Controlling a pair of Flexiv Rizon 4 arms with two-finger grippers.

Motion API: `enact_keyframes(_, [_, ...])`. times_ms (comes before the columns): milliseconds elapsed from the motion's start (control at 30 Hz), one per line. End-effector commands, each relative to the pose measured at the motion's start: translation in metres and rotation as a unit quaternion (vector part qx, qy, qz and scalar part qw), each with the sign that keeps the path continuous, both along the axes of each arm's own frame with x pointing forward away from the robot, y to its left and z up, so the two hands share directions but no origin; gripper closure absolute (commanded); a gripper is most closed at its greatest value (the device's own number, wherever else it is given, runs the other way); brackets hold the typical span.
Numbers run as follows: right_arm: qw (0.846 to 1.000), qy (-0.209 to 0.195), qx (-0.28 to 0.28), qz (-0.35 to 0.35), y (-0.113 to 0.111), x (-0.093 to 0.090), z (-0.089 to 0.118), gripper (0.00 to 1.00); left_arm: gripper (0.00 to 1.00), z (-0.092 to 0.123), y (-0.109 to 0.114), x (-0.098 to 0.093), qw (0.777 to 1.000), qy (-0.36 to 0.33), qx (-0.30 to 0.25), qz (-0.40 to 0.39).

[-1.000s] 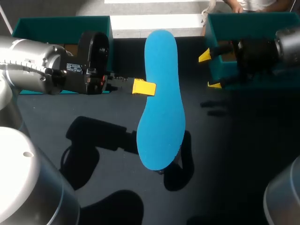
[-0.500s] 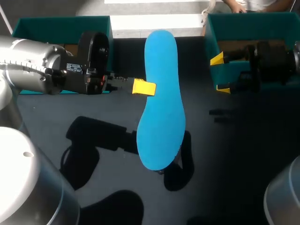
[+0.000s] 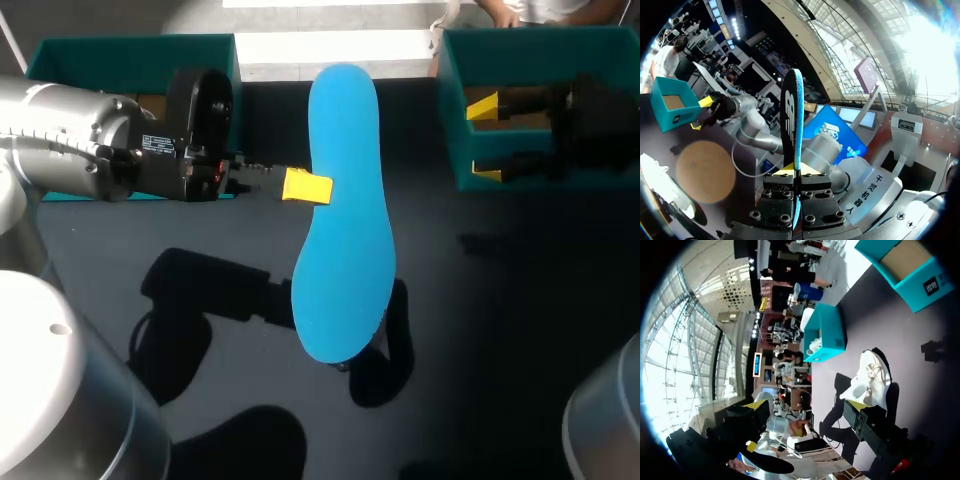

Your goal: Take the shoe out of the shoebox, open the shoe tongue, remove and reinsert the insole, then place the shoe into the shoebox

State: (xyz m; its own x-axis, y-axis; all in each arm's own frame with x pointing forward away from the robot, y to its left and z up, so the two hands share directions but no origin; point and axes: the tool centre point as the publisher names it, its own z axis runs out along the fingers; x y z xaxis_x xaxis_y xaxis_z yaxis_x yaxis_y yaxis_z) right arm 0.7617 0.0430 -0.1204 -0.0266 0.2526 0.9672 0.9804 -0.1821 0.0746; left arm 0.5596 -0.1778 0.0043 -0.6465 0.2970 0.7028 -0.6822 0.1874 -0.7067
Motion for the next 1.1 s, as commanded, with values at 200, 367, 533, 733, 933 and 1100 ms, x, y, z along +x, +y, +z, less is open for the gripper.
enact_keyframes(200, [0.999,-0.03,0.025,0.02,-0.02,-0.028,0.038,0.0,1.0,-0.001,0.0,-0.002,1.0,0.0,0.0,0.002])
enact_keyframes(367, [0.998,-0.039,0.037,0.033,-0.021,-0.037,0.053,0.0,1.0,-0.001,0.0,-0.002,1.0,0.0,0.0,0.002])
enact_keyframes(533, [0.998,-0.042,0.036,0.042,-0.019,-0.039,0.057,0.0,1.0,-0.001,0.0,-0.002,1.0,0.0,0.0,0.002])
enact_keyframes(733, [0.998,-0.042,0.036,0.042,-0.019,-0.039,0.057,0.0,1.0,-0.001,0.0,-0.002,1.0,0.0,0.0,0.002])
enact_keyframes(933, [0.998,-0.042,0.036,0.042,-0.019,-0.039,0.057,0.0,1.0,-0.001,0.0,-0.002,1.0,0.0,0.0,0.002])
enact_keyframes(1100, [0.998,-0.042,0.036,0.042,-0.019,-0.039,0.057,0.0,1.0,-0.001,0.0,-0.002,1.0,0.0,0.0,0.002])
